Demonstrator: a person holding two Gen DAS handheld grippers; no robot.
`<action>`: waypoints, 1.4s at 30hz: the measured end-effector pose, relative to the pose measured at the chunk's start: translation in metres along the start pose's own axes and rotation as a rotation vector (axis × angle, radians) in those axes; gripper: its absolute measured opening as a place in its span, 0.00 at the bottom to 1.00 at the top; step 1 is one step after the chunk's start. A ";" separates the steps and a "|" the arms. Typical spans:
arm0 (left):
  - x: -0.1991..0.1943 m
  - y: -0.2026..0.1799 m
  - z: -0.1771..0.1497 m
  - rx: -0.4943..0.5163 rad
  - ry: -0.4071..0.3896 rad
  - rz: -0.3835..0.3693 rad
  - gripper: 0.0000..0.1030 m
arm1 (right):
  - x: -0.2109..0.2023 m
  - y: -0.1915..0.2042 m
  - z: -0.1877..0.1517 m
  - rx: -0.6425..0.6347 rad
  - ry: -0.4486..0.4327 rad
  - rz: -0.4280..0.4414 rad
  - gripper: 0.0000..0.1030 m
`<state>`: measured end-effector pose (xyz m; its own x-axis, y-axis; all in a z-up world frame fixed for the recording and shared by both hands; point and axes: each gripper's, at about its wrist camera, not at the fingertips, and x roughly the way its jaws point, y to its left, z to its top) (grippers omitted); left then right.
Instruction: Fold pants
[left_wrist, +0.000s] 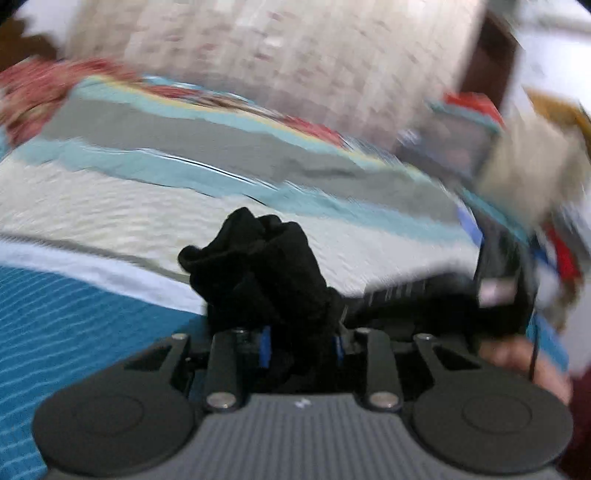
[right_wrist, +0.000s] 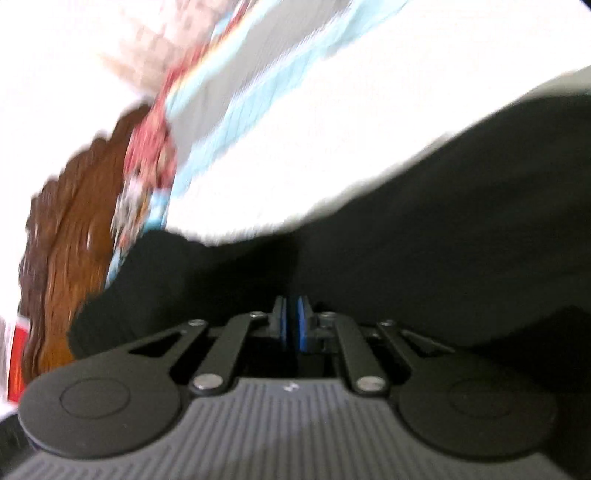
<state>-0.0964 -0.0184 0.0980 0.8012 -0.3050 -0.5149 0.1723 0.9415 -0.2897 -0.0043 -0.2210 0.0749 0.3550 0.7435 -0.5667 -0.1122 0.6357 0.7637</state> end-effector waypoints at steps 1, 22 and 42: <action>0.010 -0.014 -0.004 0.032 0.034 -0.014 0.31 | -0.019 -0.010 0.004 0.019 -0.054 -0.011 0.13; -0.022 0.042 0.001 -0.216 0.091 0.041 0.33 | -0.029 -0.001 -0.019 -0.220 -0.045 -0.082 0.26; 0.058 -0.025 -0.020 0.027 0.283 0.044 0.19 | -0.094 0.015 0.001 -0.407 -0.413 -0.211 0.50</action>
<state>-0.0658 -0.0621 0.0591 0.6171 -0.2880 -0.7323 0.1588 0.9571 -0.2426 -0.0386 -0.2820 0.1400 0.7291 0.5033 -0.4637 -0.3170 0.8489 0.4230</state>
